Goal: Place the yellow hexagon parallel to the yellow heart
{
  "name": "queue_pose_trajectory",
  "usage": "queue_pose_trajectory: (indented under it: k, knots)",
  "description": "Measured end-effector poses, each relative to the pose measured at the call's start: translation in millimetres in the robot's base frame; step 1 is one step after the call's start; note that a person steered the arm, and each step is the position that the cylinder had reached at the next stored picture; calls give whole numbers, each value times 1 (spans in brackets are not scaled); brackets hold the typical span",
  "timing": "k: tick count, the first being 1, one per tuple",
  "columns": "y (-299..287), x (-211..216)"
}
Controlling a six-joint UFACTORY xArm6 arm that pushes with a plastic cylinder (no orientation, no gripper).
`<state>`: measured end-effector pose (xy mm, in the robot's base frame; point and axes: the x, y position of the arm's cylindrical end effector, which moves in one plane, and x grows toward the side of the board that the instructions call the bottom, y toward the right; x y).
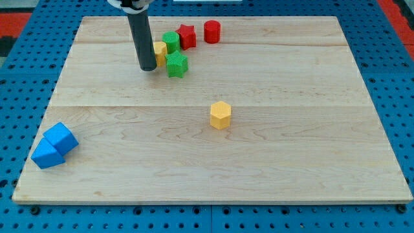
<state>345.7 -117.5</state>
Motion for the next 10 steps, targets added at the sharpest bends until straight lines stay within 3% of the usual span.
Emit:
queue_pose_trajectory:
  k: [4,5,7,9,10]
  knots:
    - [-6,6]
    - [-4,30]
    - [89,87]
    - [85,144]
    - [87,153]
